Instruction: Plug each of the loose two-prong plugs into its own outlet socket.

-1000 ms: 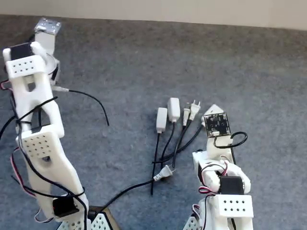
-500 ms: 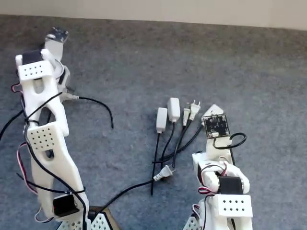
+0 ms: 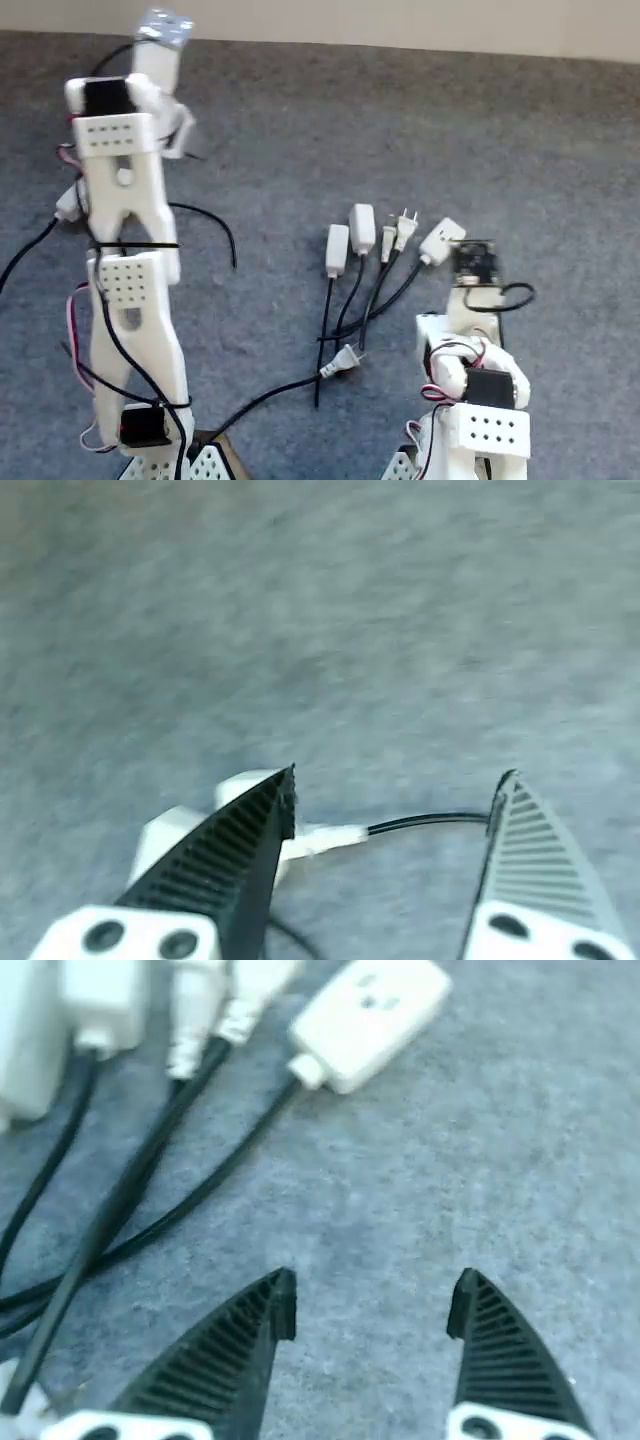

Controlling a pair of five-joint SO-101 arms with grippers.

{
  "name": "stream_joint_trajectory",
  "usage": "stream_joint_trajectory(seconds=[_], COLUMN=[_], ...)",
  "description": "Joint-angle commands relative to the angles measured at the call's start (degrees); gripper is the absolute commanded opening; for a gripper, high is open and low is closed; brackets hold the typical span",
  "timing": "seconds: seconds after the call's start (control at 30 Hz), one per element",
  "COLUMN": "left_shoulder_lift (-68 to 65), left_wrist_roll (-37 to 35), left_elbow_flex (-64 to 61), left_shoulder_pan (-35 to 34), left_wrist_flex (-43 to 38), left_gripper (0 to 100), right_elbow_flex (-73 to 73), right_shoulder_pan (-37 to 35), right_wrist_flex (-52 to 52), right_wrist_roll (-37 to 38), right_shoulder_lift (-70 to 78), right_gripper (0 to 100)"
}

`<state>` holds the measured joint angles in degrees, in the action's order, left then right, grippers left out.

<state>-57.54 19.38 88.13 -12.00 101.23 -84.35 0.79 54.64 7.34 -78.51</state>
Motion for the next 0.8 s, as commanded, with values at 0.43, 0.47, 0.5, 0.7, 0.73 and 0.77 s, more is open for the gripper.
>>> stream_joint_trajectory(seconds=[0.43, 0.47, 0.5, 0.7, 0.73, 0.77], left_shoulder_lift=[18.51, 18.33, 17.89, 11.3, 9.89, 8.75], left_wrist_roll=[-4.13, -4.66, -4.75, -7.12, -7.12, -7.12], left_elbow_flex=[-39.25, -38.73, -38.55, -38.29, -38.29, -38.29], left_shoulder_pan=[34.42, 35.74, 36.62, 37.32, 36.44, 35.65], left_wrist_flex=[0.35, -0.26, -1.32, -4.84, -4.92, -4.92], left_gripper=[31, 31, 31, 31, 31, 31], right_elbow_flex=[-4.53, -4.53, -4.53, -4.79, -4.97, -4.97], right_shoulder_pan=[0.48, 0.31, 0.31, 0.31, 0.31, 0.31], right_wrist_flex=[5.93, 5.93, 5.93, 5.93, 5.93, 5.93], right_wrist_roll=[-1.23, -1.14, -1.14, 0.09, 0.53, 0.53], right_shoulder_lift=[-26.24, -25.71, -25.45, -25.63, -25.63, -25.63], right_gripper=[24.5, 24.5, 24.5, 24.5, 24.5, 24.5])
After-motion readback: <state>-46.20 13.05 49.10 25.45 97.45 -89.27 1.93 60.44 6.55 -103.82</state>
